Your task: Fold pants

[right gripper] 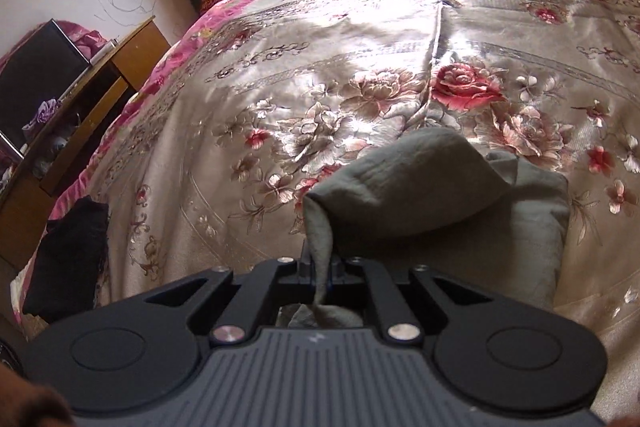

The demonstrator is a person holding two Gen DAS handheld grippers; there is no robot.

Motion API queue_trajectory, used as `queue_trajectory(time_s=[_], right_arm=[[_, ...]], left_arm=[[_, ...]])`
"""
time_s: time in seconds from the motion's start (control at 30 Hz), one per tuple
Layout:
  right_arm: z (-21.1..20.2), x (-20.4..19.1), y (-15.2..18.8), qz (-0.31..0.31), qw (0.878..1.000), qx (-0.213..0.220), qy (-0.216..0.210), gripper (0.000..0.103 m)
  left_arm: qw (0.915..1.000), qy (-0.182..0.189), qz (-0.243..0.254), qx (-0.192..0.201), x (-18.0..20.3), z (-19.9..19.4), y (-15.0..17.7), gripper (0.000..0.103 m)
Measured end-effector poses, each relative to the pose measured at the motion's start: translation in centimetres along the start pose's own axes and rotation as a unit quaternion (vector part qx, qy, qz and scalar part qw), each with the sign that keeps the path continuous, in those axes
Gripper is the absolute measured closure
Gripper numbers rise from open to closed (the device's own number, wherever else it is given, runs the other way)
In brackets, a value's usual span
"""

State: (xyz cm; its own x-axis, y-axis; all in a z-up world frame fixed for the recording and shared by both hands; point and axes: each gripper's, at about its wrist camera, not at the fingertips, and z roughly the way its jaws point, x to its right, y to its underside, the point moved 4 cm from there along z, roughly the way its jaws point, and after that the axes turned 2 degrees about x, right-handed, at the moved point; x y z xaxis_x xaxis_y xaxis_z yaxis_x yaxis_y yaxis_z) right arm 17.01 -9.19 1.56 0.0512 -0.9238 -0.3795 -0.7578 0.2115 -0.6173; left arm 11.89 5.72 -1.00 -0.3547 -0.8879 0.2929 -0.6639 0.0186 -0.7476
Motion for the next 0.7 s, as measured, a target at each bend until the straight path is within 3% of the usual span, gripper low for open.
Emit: queue_trajectory(time_s=[0.33,0.5,0.6,0.7], right_arm=[[1.1,-0.5,0.1,-0.004,1.000,-0.022,0.006,0.085],[-0.7,-0.9,-0.3,0.024,0.998,-0.024,-0.053,0.076],[-1.9,-1.5,-0.6,0.011,0.999,-0.001,-0.051,0.075],[-2.4,-1.5,-1.3,-0.021,0.999,0.024,-0.019,0.076]], left_arm=[[0.9985,0.009,-0.054,-0.001,-1.9,0.2,-0.2,0.034],[0.9982,-0.004,-0.059,0.004,-2.3,0.2,-0.3,0.034],[0.9978,-0.017,-0.060,0.024,-2.5,-0.3,-0.6,0.034],[0.9957,-0.031,-0.057,0.066,-2.5,-1.4,-1.1,0.034]])
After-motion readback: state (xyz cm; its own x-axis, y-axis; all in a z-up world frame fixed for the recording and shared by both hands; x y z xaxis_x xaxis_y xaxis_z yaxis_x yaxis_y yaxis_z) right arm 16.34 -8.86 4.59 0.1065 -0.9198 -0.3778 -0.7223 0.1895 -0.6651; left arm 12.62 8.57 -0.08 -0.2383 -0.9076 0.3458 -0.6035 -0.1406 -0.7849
